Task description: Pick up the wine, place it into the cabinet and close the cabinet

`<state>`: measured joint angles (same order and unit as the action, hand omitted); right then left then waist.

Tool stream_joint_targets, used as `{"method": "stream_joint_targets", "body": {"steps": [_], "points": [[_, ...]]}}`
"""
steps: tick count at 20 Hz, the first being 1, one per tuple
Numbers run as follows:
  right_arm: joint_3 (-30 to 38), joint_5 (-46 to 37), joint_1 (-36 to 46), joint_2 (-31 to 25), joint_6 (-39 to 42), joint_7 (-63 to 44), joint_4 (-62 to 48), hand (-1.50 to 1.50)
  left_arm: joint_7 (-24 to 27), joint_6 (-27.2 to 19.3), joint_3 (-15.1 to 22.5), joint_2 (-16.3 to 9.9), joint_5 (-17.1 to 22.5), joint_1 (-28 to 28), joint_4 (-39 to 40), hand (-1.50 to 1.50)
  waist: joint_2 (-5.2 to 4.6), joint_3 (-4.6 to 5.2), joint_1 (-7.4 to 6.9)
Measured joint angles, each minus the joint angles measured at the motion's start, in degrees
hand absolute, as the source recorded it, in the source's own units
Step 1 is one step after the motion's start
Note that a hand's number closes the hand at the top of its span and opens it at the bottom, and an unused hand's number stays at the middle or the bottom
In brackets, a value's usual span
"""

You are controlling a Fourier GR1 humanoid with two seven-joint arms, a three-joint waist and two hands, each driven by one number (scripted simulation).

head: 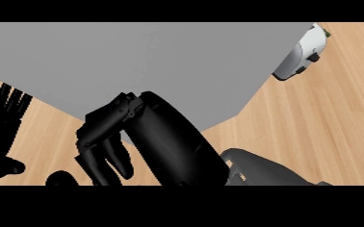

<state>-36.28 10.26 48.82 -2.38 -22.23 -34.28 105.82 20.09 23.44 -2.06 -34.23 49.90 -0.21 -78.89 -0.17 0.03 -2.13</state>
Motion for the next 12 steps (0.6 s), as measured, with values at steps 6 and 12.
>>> {"method": "stream_joint_targets", "body": {"steps": [6, 12], "points": [[5.52, 6.93, 6.25, 1.88, 1.69, 7.17, -13.55, 1.50, -0.07, 1.68, -2.03, 0.08, -0.54, 0.56, 0.86, -1.50, 0.10, 0.00, 0.58], [11.00, 10.07, 6.02, 2.25, 5.11, 10.97, -20.59, 1.50, -0.28, 2.25, -3.36, 1.36, -1.83, 0.43, 1.54, -1.50, 0.17, 0.02, 1.26]]}}
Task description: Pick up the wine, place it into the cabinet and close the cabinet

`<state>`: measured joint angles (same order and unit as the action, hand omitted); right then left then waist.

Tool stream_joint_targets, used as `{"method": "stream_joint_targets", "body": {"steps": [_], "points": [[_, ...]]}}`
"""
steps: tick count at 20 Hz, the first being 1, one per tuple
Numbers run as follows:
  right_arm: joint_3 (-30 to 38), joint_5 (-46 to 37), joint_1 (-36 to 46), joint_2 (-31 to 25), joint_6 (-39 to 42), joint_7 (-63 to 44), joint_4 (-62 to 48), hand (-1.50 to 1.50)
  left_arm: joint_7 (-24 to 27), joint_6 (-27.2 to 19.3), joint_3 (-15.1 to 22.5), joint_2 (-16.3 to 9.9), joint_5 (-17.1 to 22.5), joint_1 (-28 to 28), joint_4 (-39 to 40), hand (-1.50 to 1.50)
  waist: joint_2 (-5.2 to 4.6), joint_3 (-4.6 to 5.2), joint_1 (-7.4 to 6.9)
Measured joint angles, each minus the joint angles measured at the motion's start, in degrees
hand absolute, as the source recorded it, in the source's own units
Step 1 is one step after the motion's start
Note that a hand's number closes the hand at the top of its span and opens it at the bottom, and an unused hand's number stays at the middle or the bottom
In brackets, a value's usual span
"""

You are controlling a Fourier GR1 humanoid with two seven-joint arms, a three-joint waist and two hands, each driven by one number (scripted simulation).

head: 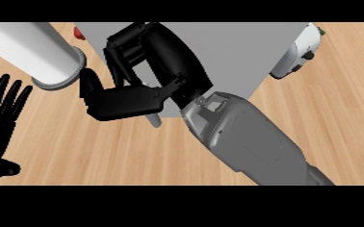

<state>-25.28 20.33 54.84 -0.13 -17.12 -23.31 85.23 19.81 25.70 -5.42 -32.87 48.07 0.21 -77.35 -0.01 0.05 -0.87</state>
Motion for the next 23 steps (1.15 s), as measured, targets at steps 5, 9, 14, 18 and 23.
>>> {"method": "stream_joint_targets", "body": {"steps": [5, 9, 14, 18, 23], "points": [[2.89, -0.09, 0.03, 0.01, 4.49, 3.44, -5.36, 1.50, -0.99, -0.03, -1.03, 0.66, -0.44, -0.26, -0.46, -1.50, 0.70, -0.04, 0.07], [3.15, -1.50, -1.11, -0.09, 7.86, 8.08, -7.01, 1.50, -0.73, 1.29, -1.89, 0.87, -0.55, 0.45, -0.17, -1.50, 1.52, 0.17, -0.09], [3.89, -2.06, -1.01, -0.34, 11.21, 11.59, -9.44, 1.50, -0.62, 1.90, -2.22, 1.11, -1.40, -0.89, 1.44, -1.50, 1.98, 0.31, -0.17], [4.41, -1.75, -1.21, -1.27, 14.39, 14.00, -10.63, 1.50, -1.36, 1.74, -2.07, 1.21, -1.45, -1.97, 1.28, -1.50, 2.28, 0.65, -0.56], [5.02, -1.32, -1.27, -2.01, 16.94, 15.79, -11.74, 1.50, -2.39, 1.80, -1.45, 1.57, -1.26, -2.39, 0.37, -1.50, 2.51, 0.78, -1.00]]}}
